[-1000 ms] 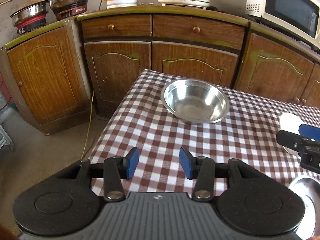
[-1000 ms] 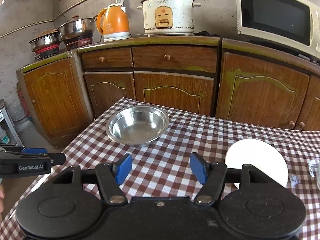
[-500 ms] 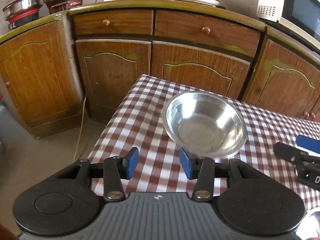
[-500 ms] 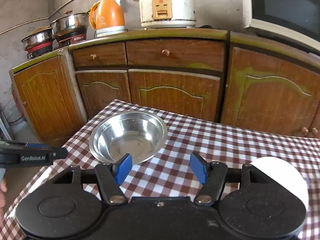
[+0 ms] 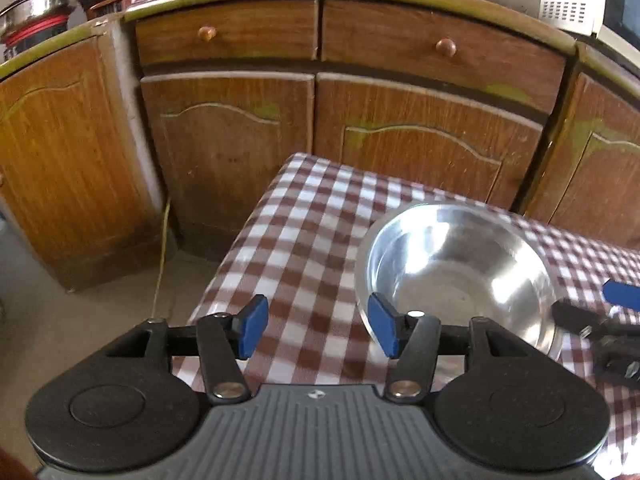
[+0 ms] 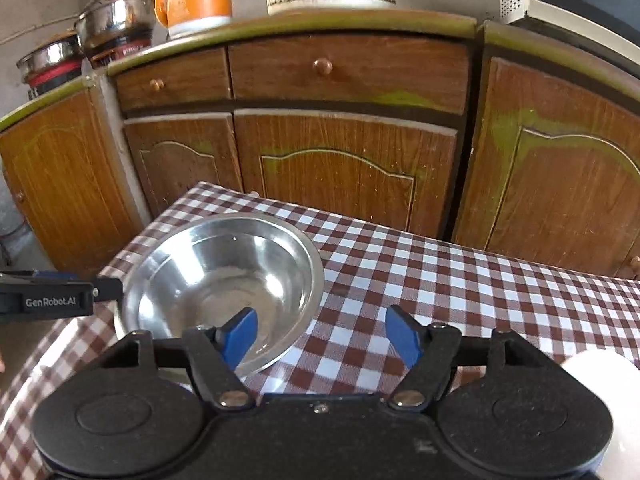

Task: Organize plates and bowls

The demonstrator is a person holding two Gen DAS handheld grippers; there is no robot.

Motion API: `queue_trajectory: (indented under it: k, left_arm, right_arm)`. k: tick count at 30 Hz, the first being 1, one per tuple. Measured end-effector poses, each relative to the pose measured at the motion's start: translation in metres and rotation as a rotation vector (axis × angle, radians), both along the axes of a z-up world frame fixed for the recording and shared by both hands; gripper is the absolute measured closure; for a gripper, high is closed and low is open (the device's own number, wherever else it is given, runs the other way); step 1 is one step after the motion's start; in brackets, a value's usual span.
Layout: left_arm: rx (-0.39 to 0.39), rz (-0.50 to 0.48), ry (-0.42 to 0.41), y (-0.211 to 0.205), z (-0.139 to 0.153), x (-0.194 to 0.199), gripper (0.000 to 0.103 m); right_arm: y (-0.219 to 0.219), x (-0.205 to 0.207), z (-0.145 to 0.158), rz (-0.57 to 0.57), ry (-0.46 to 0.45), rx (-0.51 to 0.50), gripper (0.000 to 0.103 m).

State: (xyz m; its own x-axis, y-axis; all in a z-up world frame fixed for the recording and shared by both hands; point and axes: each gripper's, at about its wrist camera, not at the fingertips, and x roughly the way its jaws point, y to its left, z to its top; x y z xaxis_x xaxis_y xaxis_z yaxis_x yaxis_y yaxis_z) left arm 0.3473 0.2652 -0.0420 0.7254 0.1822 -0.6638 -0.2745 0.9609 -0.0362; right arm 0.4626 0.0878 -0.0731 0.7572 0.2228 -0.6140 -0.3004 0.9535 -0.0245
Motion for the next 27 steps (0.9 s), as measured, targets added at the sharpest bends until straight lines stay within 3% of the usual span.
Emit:
queue_trajectory:
  k: [5,9,11,12,13,15,16,21,27]
  left_arm:
    - [0.051,-0.013,0.016,-0.004,-0.005,0.021,0.036]
    - [0.078,-0.028,0.006,-0.006,-0.012,0.032,0.033]
    - [0.063,-0.047,0.014,-0.005,-0.018,0.037,0.038]
    - [0.057,-0.054,0.021,-0.005,-0.021,0.039,0.046]
    - [0.041,-0.074,0.017,-0.005,-0.024,0.040,0.053]
    - [0.014,-0.108,0.007,-0.008,-0.025,0.041,0.076]
    - [0.014,-0.119,0.005,-0.010,-0.025,0.042,0.076]
    - [-0.032,-0.109,-0.011,-0.009,-0.025,0.032,0.077]
    - [-0.013,-0.107,-0.026,-0.017,-0.012,0.012,0.077]
  right_arm:
    - [0.006,0.024,-0.009,0.013,0.035,0.086,0.011]
    - [0.011,0.042,-0.021,-0.013,0.076,0.065,0.011]
    - [0.013,0.049,-0.029,-0.016,0.099,0.044,0.012]
    - [0.011,0.050,-0.032,-0.007,0.105,0.059,0.014]
    - [0.009,0.050,-0.035,0.002,0.113,0.088,0.020]
    - [0.004,0.050,-0.038,0.026,0.130,0.150,0.078]
    - [0.004,0.050,-0.039,0.031,0.132,0.156,0.081]
    - [0.006,0.040,-0.037,0.041,0.106,0.145,0.079]
    - [0.005,0.022,-0.022,0.052,0.068,0.138,0.079]
